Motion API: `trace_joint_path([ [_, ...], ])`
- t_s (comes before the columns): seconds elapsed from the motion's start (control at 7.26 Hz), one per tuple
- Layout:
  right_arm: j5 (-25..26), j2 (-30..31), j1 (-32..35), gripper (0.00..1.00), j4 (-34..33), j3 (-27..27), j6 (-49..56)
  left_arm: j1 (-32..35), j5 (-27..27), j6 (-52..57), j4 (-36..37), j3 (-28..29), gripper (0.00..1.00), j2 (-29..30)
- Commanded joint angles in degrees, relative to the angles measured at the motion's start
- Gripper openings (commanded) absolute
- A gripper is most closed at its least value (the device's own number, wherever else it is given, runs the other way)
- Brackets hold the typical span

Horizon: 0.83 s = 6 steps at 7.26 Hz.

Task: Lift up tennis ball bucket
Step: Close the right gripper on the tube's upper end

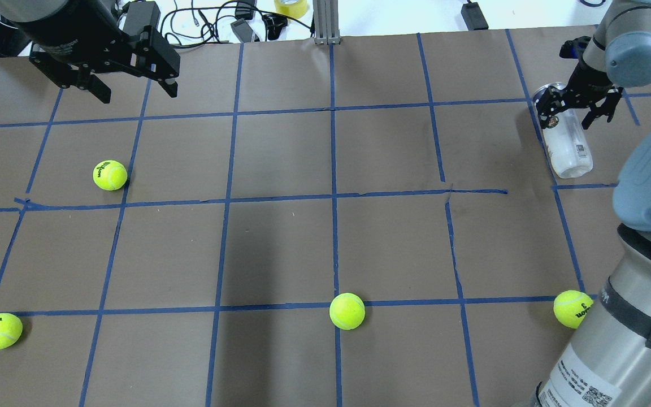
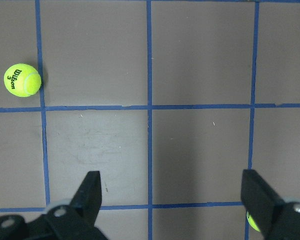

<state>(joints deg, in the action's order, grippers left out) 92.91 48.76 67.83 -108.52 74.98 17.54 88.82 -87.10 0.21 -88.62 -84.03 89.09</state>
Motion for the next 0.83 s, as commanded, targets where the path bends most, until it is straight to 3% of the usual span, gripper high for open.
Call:
trace_joint_path([
  [0.0, -0.54, -1.47, -0.33, 1.0, -1.09, 0.17, 0.66, 0.03, 0.09, -0.12, 0.11, 0.0, 1.0, 0.12],
  [0.14, -1.24, -1.47, -0.33, 1.0, -1.17, 0.52, 0.74, 0.03, 0.09, -0.29, 0.2, 0.0, 1.0, 0.29],
  [0.28, -1.24, -0.86, -0.33, 0.93, -1.09, 0.52, 1.0, 0.03, 0.09, -0.12, 0.29, 0.0, 1.0, 0.29],
  [0.41, -1.24, -0.77, -0.24, 0.79, -0.91, 0.52, 1.61, 0.03, 0.09, -0.29, 0.29, 0.0, 1.0, 0.21],
  [0.69, -1.16, -0.42, -0.06, 0.7, -0.73, 0.78, 3.11, 0.03, 0.09, -0.12, 0.46, 0.09, 1.0, 0.38],
])
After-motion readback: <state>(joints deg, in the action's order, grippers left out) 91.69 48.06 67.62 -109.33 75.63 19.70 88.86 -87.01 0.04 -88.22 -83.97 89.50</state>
